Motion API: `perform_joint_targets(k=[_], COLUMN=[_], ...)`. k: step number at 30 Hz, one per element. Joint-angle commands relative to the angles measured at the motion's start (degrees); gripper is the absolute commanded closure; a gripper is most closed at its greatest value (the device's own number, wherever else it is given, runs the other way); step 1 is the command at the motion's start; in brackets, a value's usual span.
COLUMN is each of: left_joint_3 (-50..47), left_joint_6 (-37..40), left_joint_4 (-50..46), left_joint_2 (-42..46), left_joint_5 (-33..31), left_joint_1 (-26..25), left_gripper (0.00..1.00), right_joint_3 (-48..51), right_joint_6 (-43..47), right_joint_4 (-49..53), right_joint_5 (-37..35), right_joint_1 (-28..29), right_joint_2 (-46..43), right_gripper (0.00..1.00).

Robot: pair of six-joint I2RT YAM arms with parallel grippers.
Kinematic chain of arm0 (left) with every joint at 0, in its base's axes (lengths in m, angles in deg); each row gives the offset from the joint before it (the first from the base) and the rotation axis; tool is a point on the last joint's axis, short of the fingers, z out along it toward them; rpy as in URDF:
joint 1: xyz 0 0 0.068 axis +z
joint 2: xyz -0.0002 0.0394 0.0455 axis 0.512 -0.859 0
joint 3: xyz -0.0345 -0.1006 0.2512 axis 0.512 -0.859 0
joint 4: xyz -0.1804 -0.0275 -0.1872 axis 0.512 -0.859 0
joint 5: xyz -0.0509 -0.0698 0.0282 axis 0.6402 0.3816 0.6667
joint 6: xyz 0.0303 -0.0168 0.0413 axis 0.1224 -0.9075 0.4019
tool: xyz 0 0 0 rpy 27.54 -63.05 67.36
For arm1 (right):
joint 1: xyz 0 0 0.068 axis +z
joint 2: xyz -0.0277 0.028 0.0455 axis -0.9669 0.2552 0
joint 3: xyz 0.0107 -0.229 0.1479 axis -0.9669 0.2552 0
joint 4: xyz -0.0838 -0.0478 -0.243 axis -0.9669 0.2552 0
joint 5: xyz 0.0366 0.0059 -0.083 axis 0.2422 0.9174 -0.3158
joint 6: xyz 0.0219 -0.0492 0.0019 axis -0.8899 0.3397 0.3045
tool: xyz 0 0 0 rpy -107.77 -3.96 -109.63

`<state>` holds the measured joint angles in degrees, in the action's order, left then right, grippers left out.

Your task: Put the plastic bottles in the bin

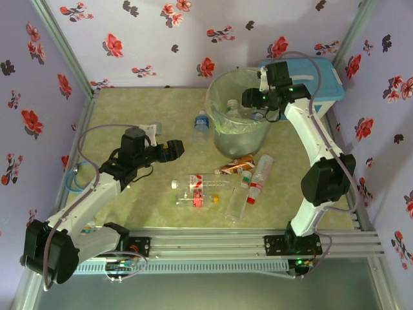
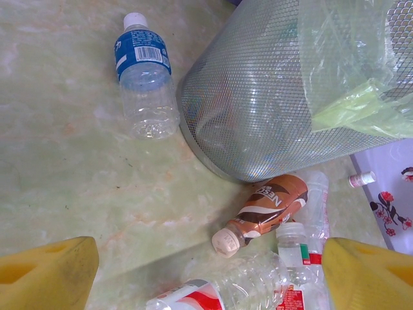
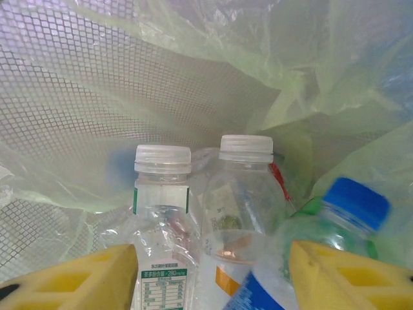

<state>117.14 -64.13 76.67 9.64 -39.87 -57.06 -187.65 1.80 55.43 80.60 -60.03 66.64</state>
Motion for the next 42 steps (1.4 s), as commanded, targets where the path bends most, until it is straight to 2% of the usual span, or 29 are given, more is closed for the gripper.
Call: perform_joint_targets(k=[1, 5, 10, 14, 20, 24, 30, 36, 42], left_joint_3=[1.1, 1.2, 1.6, 2.9, 7.9, 11.5, 19.1, 26.8, 33.3], left_joint_6=[1.2, 1.2, 1.3, 2.0, 2.7, 2.5, 2.3, 2.3, 1.3], left_joint_4=[-0.5, -1.0, -1.7, -1.7, -1.9, -1.2, -0.7, 0.9, 0.6], left_joint_2=[-0.3, -0.4, -1.4, -3.3, -9.8, -16.0, -27.6, -38.2, -46.8], left_joint_5=[-0.9, -1.0, -1.4, -1.4, -1.6, -3.0, -5.0, -6.3, -6.6], left_joint_1=[-0.1, -0.1, -0.2, -0.2, -0.2, -0.4, -0.5, -0.6, -1.2], left_gripper=[0.1, 0.1, 0.1, 0.1, 0.1, 0.09, 0.07, 0.05, 0.05], right_joint_3=[1.6, 3.6, 5.9, 2.0, -8.2, -10.3, -3.3, 8.1, 16.8], right_joint_6=[1.2, 0.7, -0.1, 0.3, 0.8, 0.2, -1.7, -4.8, -6.0], right_joint_4=[2.4, 2.1, 1.2, 1.9, 3.4, 3.3, 0.2, -2.3, -1.4], right_joint_5=[-1.7, -0.7, 0.5, 0.5, 0.8, 0.7, 2.8, 4.7, 3.4], right_joint_1=[0.3, 0.9, 1.0, 1.0, 0.9, 0.9, 0.7, 0.0, -0.3], right_joint_2=[-0.6, 0.5, 0.6, 0.0, -1.3, -4.0, -12.2, -23.2, -33.1], right_gripper=[0.41, 0.48, 0.49, 0.49, 0.41, 0.36, 0.31, 0.25, 0.17])
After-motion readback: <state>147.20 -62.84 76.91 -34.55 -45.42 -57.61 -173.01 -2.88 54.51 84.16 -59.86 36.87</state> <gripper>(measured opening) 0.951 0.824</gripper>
